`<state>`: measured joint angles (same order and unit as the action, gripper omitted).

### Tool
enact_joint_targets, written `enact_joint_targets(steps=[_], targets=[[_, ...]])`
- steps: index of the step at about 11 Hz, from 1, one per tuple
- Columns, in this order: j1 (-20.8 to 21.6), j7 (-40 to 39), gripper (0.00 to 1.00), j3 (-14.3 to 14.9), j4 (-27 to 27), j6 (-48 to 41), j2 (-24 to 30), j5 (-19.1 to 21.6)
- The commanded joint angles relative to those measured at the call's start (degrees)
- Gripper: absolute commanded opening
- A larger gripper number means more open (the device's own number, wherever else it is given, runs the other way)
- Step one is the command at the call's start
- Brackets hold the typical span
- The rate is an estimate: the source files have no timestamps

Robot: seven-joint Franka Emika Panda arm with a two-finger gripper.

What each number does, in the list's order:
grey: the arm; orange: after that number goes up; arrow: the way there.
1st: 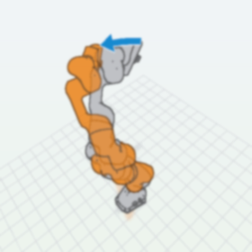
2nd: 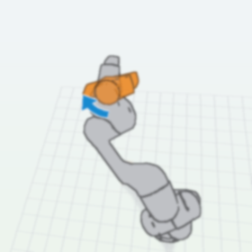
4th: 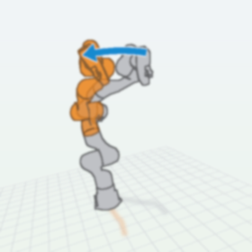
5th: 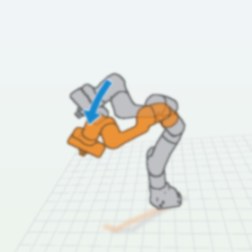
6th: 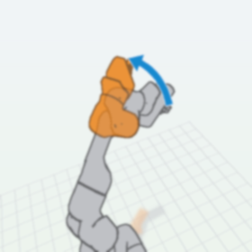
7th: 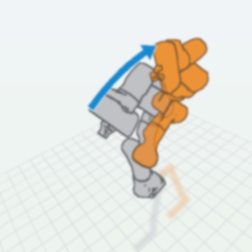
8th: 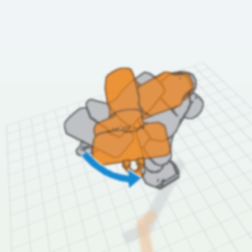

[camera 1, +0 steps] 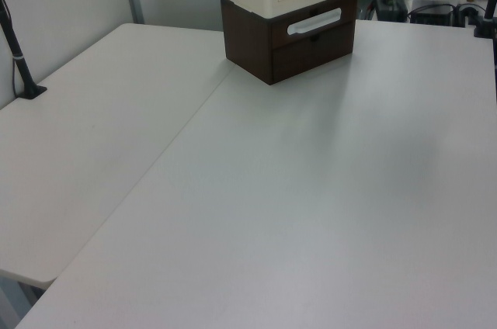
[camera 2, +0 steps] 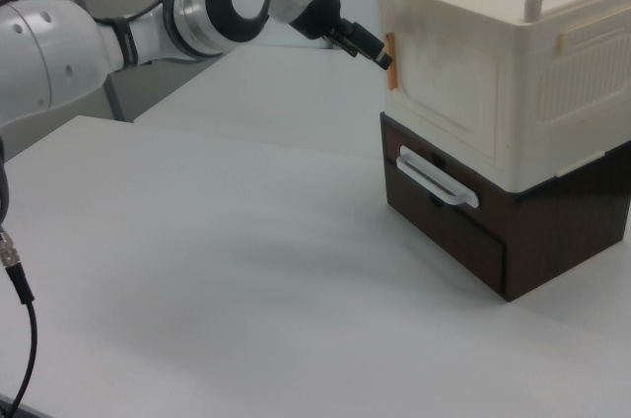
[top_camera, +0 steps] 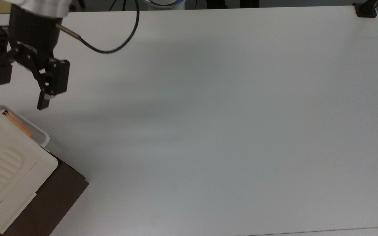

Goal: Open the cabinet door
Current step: 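Move the open gripper toward the orange edge of the cream cabinet door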

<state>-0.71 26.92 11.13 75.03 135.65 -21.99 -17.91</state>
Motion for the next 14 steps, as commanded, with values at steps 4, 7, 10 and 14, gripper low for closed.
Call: enact_joint_targets(steps=[4,7,10,14], targets=[[1.15,3.4,0.91,0.39,-1.56,9.71,-2.36,-2.83],[0.36,3.4,0.81,0.74,-1.47,11.39,-3.06,-2.92],[-0.86,3.4,0.77,0.74,-1.47,11.56,-3.67,-2.83],[-1.22,3.49,0.4,0.74,-1.21,13.5,-4.38,-2.83]])
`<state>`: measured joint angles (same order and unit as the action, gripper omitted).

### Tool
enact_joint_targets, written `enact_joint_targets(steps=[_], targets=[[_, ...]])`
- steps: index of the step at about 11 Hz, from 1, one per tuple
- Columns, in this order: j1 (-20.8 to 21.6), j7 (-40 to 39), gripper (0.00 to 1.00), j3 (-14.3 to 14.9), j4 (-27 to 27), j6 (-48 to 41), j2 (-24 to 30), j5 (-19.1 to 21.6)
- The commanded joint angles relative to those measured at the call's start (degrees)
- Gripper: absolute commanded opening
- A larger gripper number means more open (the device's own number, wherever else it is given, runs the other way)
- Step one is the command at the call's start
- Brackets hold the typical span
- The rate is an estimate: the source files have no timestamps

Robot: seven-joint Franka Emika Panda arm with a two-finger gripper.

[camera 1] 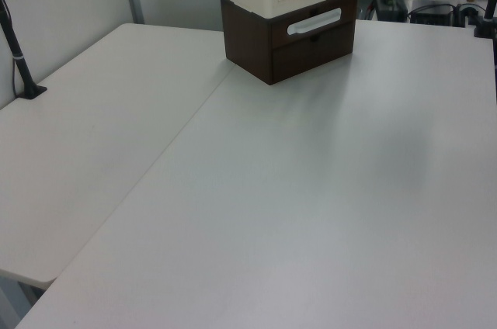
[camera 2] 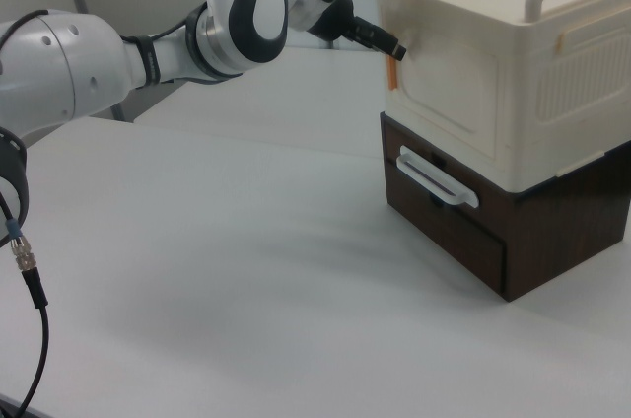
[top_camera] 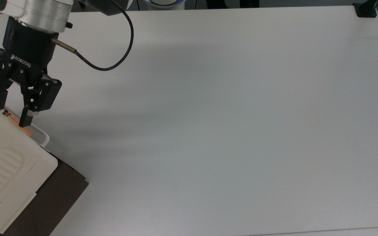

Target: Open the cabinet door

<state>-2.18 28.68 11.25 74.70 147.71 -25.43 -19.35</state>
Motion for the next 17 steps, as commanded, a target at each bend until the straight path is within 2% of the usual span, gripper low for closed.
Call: enact_joint_targets(steps=[1,2,5,7,9,11,13,14,15,16,17], targets=[[0.25,1.56,0.3,0.62,-0.7,1.44,-0.85,-1.4],[0.16,1.47,0.22,0.53,-0.7,1.44,-0.85,-1.31],[-0.46,0.94,0.12,0.53,0.26,1.35,-0.59,-1.4],[-0.72,-0.02,0.1,0.53,0.45,1.09,0.03,-1.13],[-0.55,-0.47,0.09,0.09,5.34,-1.27,4.05,-0.26],[-0.37,-0.47,0.09,-1.39,6.07,-8.45,6.44,1.05],[-0.28,-1.77,0.11,-2.81,6.07,-15.05,8.11,4.3],[-0.19,-2.48,0.26,-3.68,6.07,-18.48,8.81,6.14],[-0.19,-3.71,0.53,-4.21,6.07,-21.99,10.04,8.42],[-0.19,-4.85,0.73,-4.22,5.81,-26.29,10.92,11.49],[-0.19,-5.82,0.79,-4.22,5.55,-30.42,12.06,14.83]])
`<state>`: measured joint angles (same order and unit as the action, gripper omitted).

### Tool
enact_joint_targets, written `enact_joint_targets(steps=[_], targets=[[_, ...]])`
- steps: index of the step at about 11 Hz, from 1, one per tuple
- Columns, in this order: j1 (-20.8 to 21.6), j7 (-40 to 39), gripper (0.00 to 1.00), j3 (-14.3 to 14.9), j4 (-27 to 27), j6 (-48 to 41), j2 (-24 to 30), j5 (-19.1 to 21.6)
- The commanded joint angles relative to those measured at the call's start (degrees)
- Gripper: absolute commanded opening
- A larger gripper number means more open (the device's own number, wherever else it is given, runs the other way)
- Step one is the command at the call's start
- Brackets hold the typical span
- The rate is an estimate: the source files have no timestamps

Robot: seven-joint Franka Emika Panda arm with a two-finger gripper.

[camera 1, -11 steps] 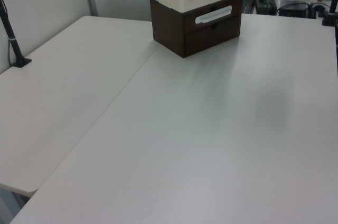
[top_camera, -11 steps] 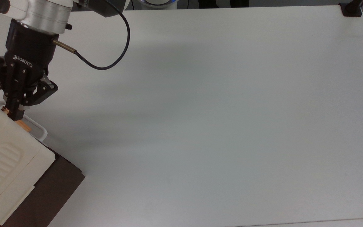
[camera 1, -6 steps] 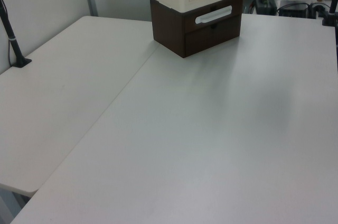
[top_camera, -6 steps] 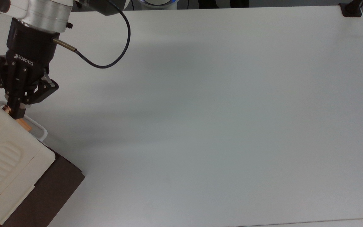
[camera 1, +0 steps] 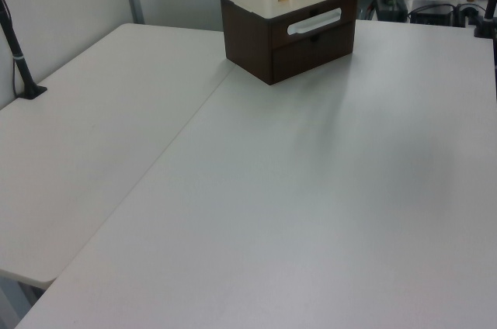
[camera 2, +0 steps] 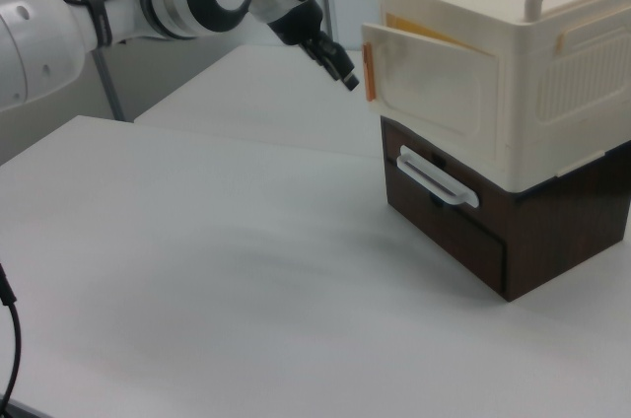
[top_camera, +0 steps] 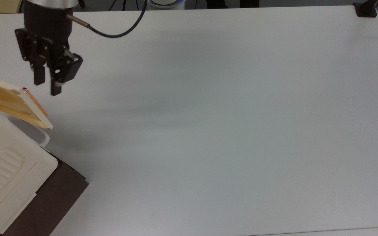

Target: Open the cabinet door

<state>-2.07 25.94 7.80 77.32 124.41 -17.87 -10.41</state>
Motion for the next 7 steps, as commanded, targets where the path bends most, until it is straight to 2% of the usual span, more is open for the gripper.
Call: enact_joint_targets(steps=[1,2,4,5,7], targets=[[-0.31,-4.31,0.8,-0.77,2.67,-10.65,5.65,8.19],[-0.31,-4.58,0.89,-0.77,2.05,-11.47,6.01,9.17],[-0.4,-4.59,0.92,-0.77,-1.19,-9.64,5.83,10.06],[-0.4,-4.15,1.0,-0.68,-1.73,-4.84,5.83,10.06],[-0.4,-4.15,1.0,-0.24,-1.82,4.21,5.22,9.89]])
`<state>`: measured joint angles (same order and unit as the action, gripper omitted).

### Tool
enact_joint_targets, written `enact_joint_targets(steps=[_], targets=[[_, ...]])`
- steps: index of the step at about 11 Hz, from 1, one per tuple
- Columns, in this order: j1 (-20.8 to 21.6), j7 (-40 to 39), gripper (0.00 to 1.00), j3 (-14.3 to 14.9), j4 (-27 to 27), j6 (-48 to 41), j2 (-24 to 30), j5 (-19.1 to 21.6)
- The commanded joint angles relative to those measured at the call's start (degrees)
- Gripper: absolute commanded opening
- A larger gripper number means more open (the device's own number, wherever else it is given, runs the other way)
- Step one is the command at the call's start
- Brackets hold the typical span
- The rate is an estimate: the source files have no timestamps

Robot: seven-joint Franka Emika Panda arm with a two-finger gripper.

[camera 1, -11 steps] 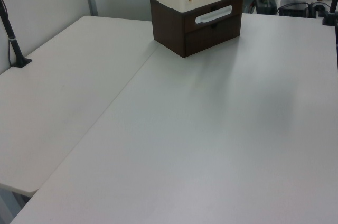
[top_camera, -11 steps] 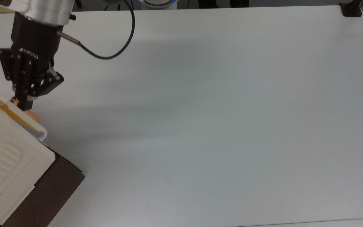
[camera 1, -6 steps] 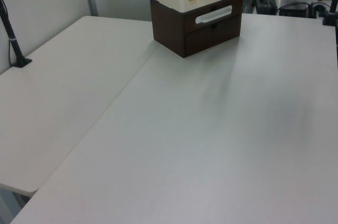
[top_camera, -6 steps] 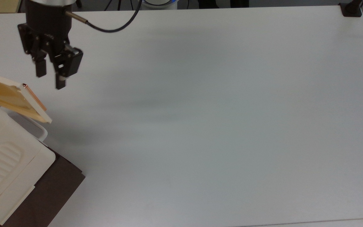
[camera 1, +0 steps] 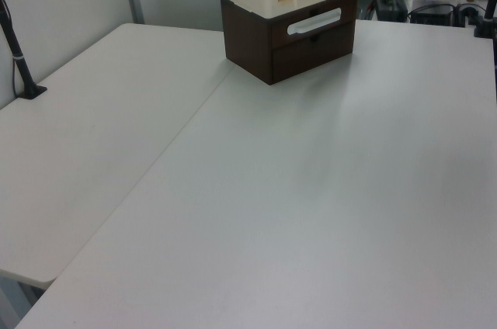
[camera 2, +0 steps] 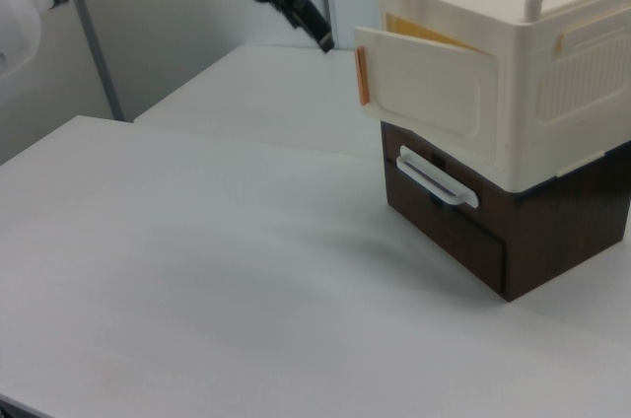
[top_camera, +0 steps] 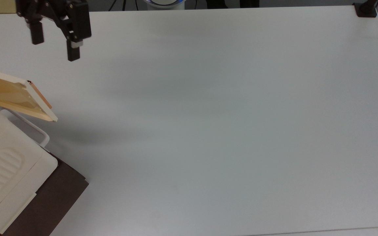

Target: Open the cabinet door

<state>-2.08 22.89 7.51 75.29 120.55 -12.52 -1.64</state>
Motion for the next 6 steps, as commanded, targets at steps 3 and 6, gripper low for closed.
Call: enact_joint_targets(steps=[3,6], targets=[[-0.73,-1.7,1.0,0.49,0.21,21.01,-2.85,0.67],[-1.0,-4.5,1.0,0.49,0.21,29.73,-5.84,0.5]])
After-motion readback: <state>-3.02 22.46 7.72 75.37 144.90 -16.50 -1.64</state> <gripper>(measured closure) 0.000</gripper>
